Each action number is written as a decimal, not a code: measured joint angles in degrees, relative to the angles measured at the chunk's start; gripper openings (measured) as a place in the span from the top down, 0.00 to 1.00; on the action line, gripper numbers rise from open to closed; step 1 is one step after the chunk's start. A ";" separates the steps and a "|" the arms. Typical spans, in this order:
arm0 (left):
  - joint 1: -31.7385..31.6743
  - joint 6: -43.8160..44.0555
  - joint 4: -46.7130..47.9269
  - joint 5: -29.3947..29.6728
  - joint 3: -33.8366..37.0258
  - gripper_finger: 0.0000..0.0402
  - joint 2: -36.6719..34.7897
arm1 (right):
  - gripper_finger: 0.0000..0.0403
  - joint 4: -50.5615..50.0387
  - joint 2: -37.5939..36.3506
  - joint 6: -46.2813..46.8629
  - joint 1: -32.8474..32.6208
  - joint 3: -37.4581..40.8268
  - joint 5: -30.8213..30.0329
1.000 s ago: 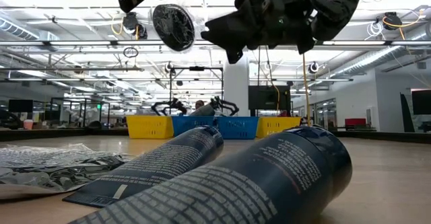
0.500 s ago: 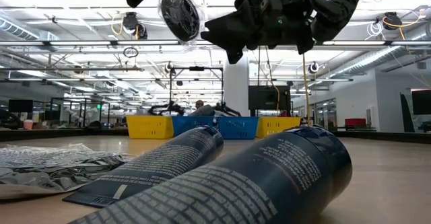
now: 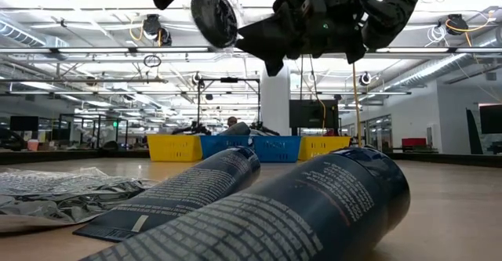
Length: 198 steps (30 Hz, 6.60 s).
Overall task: Pick & Place Travel size toiletries
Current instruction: Put the black hairbrush into the right blue bin
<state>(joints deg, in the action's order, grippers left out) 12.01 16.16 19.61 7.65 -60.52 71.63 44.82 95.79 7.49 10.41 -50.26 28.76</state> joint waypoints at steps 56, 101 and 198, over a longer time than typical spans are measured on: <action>-2.57 -1.29 7.11 9.28 0.07 0.76 -0.46 | 0.95 -1.78 -1.27 -2.08 -1.08 0.02 2.68; -3.10 2.10 4.44 15.42 0.09 0.70 3.42 | 0.95 -25.63 -7.94 -9.45 8.58 -0.02 -58.91; 6.92 48.72 -23.08 -12.64 32.47 0.70 3.37 | 0.74 -24.11 -7.56 -13.17 -8.65 0.02 -45.17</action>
<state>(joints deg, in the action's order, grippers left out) 18.93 64.88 -3.46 -4.98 -28.05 75.00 20.70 88.23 -5.68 1.76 -50.24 -16.40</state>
